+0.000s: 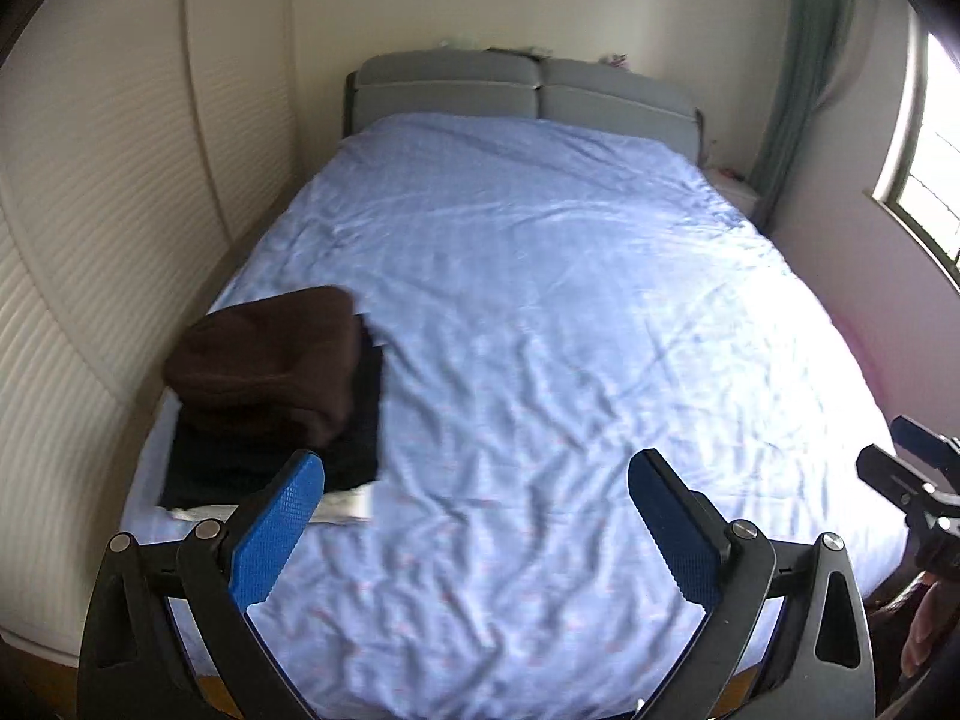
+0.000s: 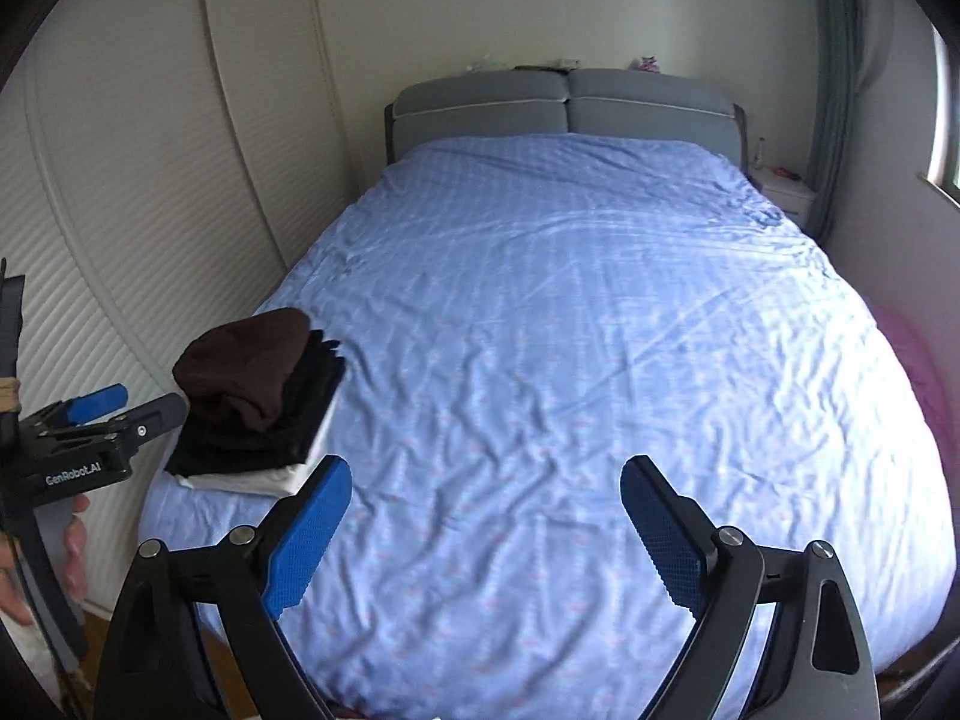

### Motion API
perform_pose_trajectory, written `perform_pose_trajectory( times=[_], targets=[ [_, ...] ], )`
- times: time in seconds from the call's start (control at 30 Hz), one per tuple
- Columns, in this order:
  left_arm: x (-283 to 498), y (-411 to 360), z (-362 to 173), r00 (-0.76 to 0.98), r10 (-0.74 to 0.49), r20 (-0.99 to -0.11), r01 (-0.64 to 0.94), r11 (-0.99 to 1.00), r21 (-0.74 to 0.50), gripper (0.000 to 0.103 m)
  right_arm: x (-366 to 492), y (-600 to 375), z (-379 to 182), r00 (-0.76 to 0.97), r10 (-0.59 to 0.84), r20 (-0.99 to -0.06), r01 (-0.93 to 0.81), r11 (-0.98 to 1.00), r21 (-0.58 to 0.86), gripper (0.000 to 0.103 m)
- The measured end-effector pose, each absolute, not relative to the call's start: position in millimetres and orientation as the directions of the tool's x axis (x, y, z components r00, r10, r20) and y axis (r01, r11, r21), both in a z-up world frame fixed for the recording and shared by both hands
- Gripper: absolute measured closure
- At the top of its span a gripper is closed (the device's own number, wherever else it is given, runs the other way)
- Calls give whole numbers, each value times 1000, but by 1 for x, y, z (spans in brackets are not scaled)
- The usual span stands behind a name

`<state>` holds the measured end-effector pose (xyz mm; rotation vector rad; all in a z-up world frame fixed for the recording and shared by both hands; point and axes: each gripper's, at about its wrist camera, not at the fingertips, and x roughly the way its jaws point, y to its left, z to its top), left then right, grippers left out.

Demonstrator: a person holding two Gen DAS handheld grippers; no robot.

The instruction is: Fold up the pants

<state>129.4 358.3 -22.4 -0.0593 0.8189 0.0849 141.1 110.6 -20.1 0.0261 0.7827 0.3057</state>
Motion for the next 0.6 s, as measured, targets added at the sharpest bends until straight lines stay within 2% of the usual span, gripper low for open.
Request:
perform_pose_trajectory(
  times=[0.33,0.6],
  targets=[
    [93,234,12,757,39,-652,-19,999,39,0,109,4,6,720,261,-642,-250,962,110,11],
    [76,192,28,807,24,-589,16,998,62,0,98,-36,19,757,264,-598,-217,964,151,8]
  ],
)
